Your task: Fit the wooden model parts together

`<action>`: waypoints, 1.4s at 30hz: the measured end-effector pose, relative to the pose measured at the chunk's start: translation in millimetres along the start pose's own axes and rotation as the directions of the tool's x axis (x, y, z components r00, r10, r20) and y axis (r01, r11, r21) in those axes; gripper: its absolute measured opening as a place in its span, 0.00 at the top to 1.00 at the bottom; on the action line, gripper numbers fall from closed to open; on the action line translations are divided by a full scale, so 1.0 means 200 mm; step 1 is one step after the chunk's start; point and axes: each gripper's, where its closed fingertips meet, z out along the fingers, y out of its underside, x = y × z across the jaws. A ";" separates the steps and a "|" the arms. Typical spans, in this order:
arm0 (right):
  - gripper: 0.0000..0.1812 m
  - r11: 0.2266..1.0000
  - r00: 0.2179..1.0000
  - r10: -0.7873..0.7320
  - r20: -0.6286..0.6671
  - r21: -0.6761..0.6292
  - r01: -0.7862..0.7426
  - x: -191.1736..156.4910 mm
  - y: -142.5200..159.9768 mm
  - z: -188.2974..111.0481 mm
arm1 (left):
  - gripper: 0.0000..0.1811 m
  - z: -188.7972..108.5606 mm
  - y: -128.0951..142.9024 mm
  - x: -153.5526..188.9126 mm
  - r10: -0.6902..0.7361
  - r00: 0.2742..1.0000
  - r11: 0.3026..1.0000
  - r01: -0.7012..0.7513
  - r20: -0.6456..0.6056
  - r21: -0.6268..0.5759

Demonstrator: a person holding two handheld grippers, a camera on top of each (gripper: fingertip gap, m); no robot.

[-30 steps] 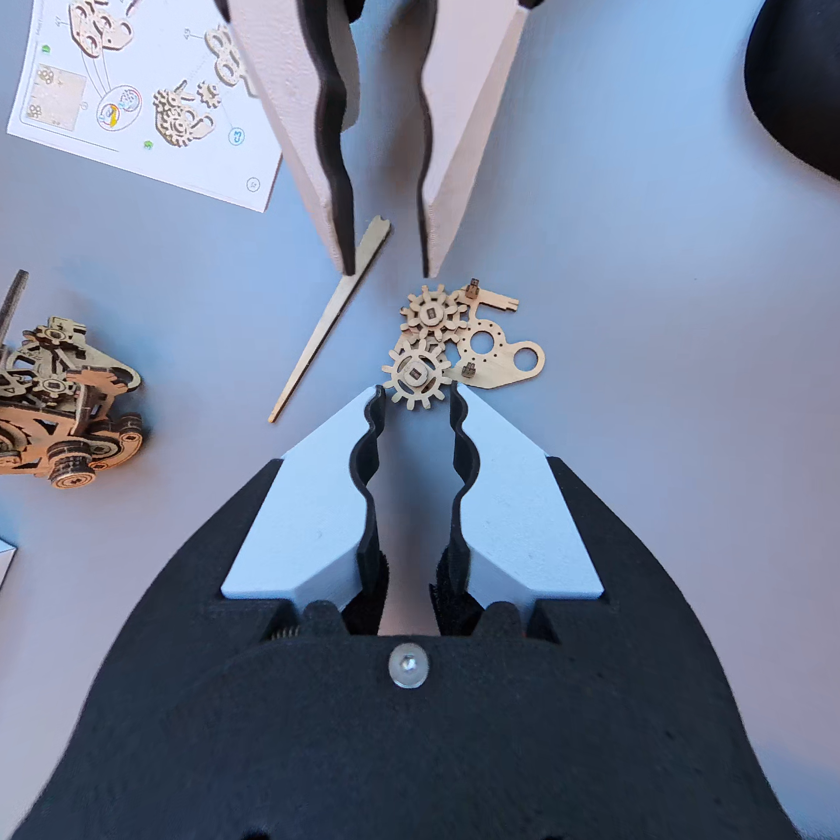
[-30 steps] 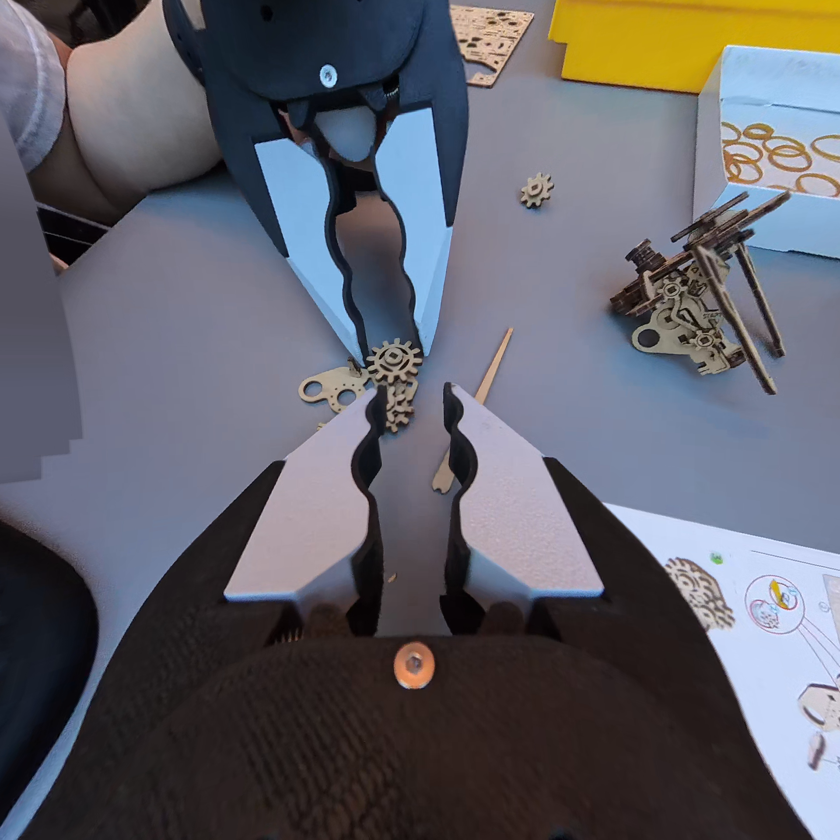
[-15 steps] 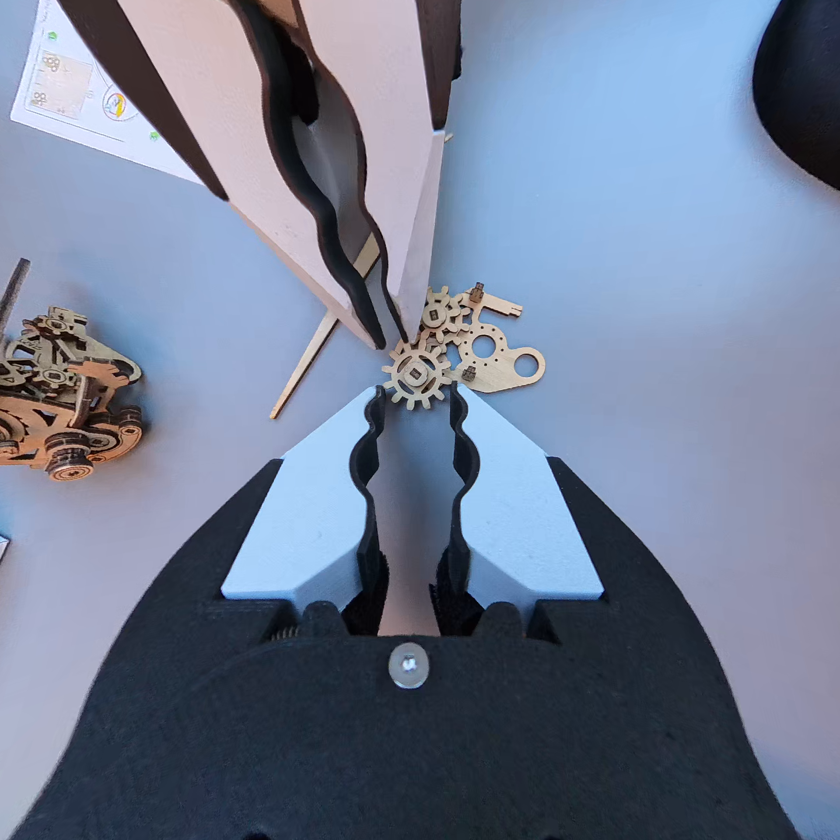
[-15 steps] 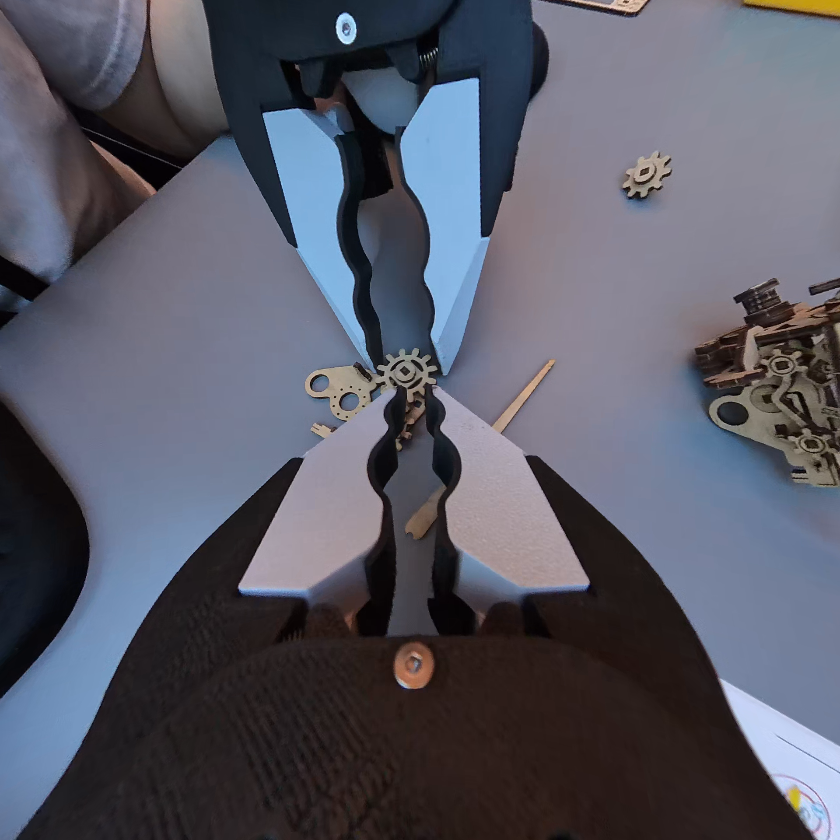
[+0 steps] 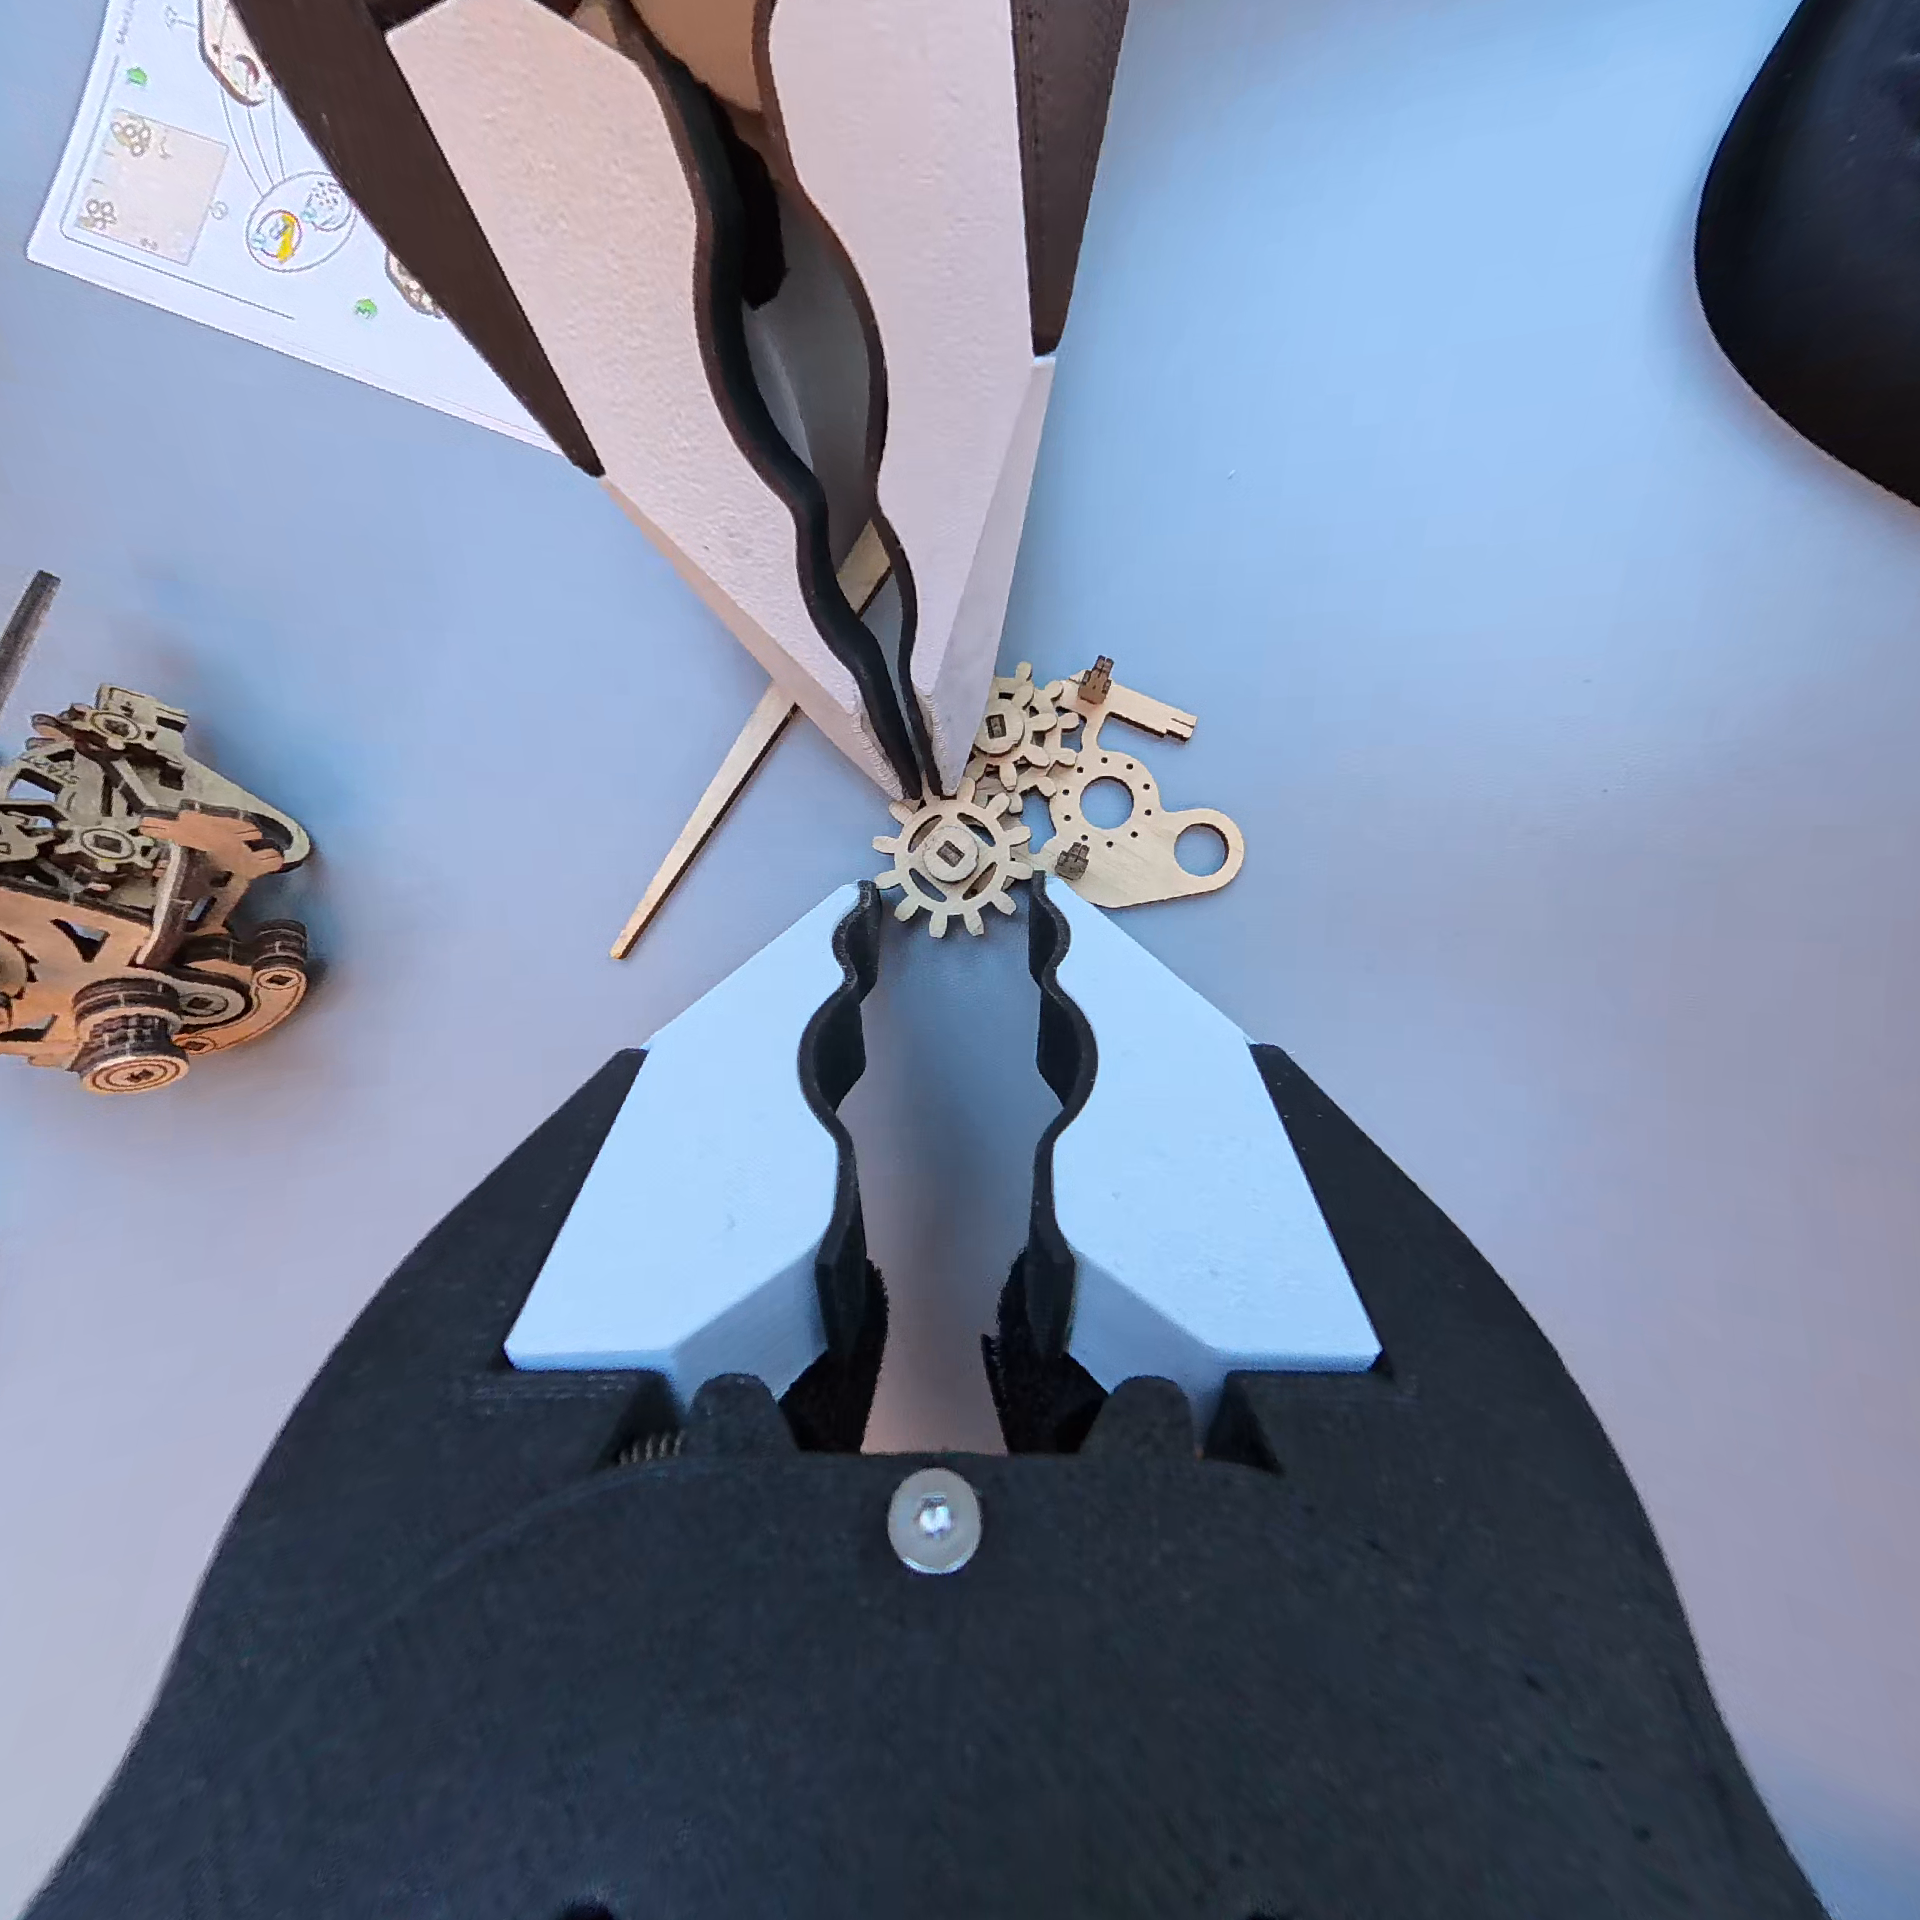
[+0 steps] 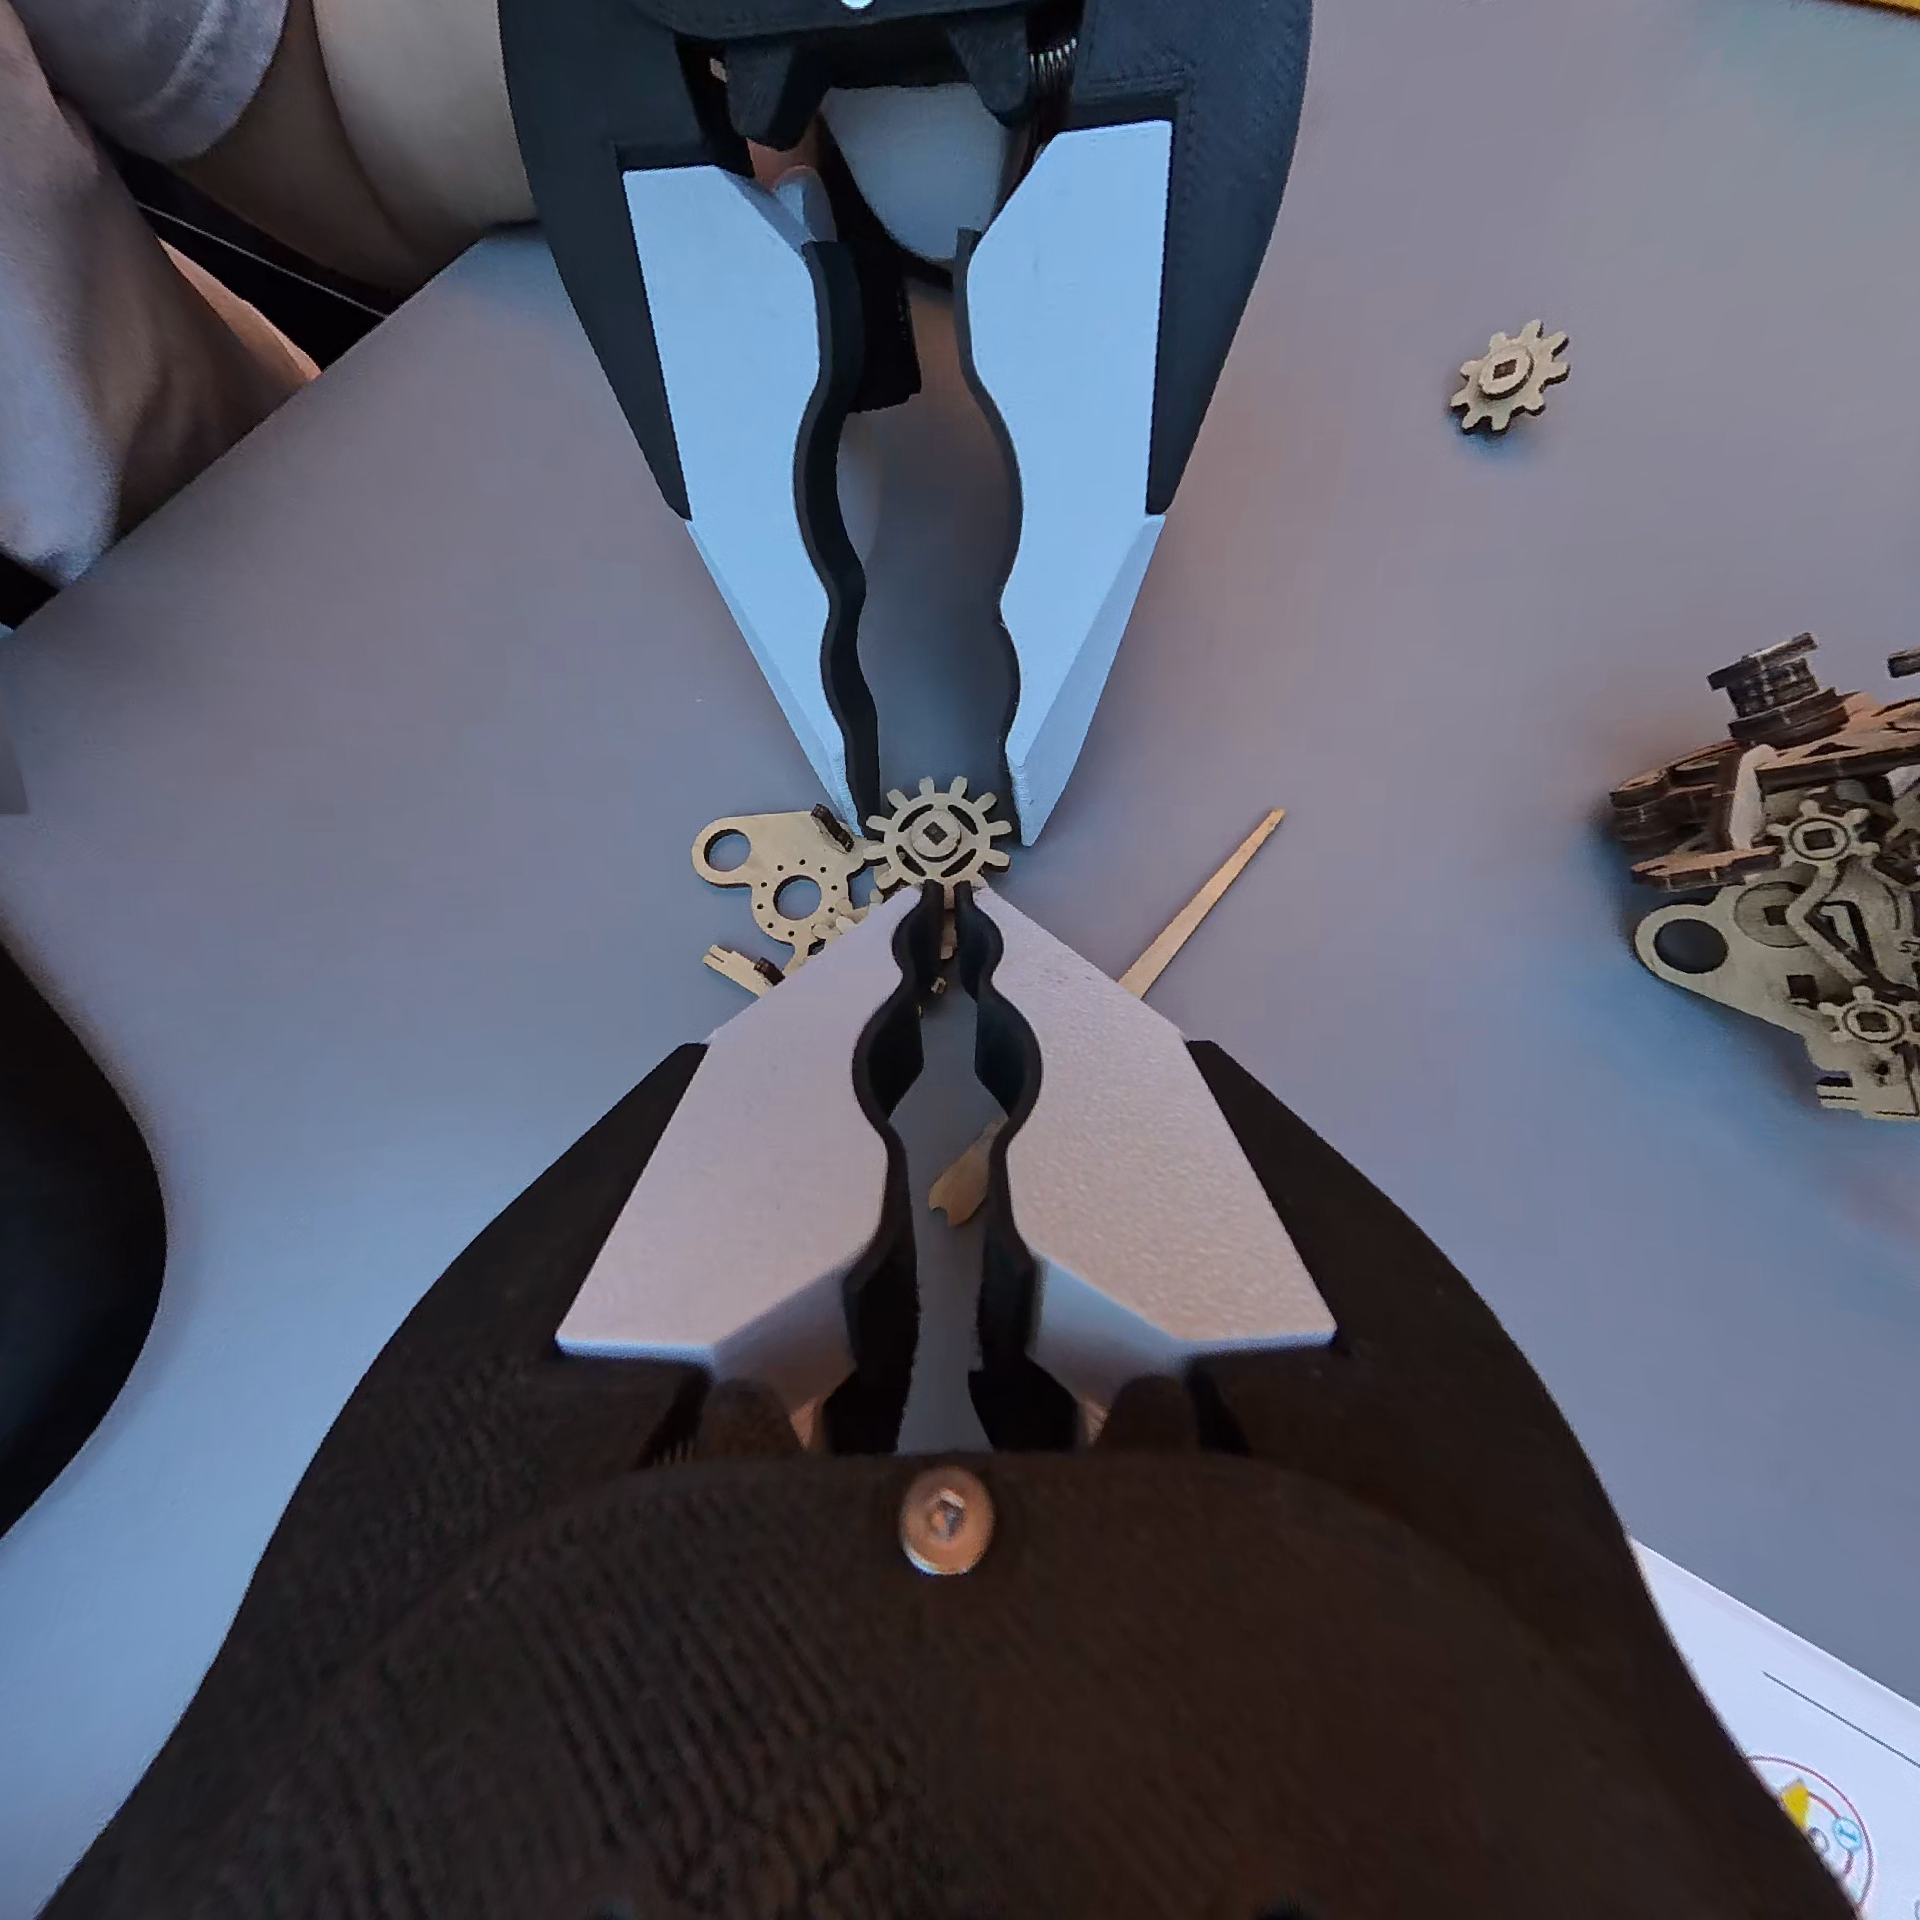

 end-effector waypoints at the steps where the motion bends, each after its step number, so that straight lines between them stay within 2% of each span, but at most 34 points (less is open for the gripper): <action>1: 1.00 1.000 1.000 0.001 0.002 0.000 -0.001 0.00 0.00 0.00 | 0.85 0.00 0.00 0.00 -0.006 1.000 1.000 0.006 -0.002 0.003; 5: 1.00 1.000 1.000 -0.011 0.001 0.006 0.011 -0.01 0.00 -0.01 | 0.85 -0.02 0.02 -0.01 -0.045 0.999 0.999 0.045 0.006 -0.002; 8: 1.00 1.000 1.000 -0.016 0.001 0.009 0.016 -0.01 0.00 -0.01 | 0.85 -0.09 0.00 -0.03 -0.083 0.996 0.994 0.084 -0.006 0.069; 10: 1.00 1.000 1.000 -0.018 0.003 0.005 0.018 -0.01 0.00 0.00 | 0.89 -0.15 -0.03 -0.06 -0.101 0.995 0.986 0.100 0.008 0.131; 12: 1.00 1.000 1.000 -0.019 0.004 0.003 0.019 -0.01 0.00 -0.01 | 0.90 -0.17 -0.03 -0.07 -0.111 0.994 0.983 0.110 -0.001 0.147; 17: 1.00 1.000 1.000 -0.009 0.009 0.002 0.009 -0.02 0.01 -0.01 | 0.90 -0.10 0.00 -0.03 -0.068 0.997 0.992 0.072 -0.040 0.102; 23: 1.00 1.000 1.000 0.001 0.015 -0.002 -0.001 -0.02 0.02 -0.02 | 0.85 -0.04 -0.01 -0.02 0.001 1.000 0.997 -0.001 -0.004 0.081; 27: 0.99 1.000 1.000 -0.001 0.017 -0.001 0.001 -0.02 0.02 -0.02 | 0.85 -0.03 -0.04 0.01 0.045 0.999 0.993 -0.041 -0.025 0.112; 35: 0.96 1.000 1.000 -0.001 -0.008 0.010 0.001 -0.01 0.03 -0.03 | 0.90 -0.01 -0.01 0.01 0.034 0.998 0.995 -0.029 -0.045 0.092; 42: 0.94 0.999 1.000 -0.005 -0.029 0.033 0.006 -0.02 0.02 -0.06 | 0.89 0.00 0.01 0.01 0.043 0.998 0.997 -0.040 -0.044 0.069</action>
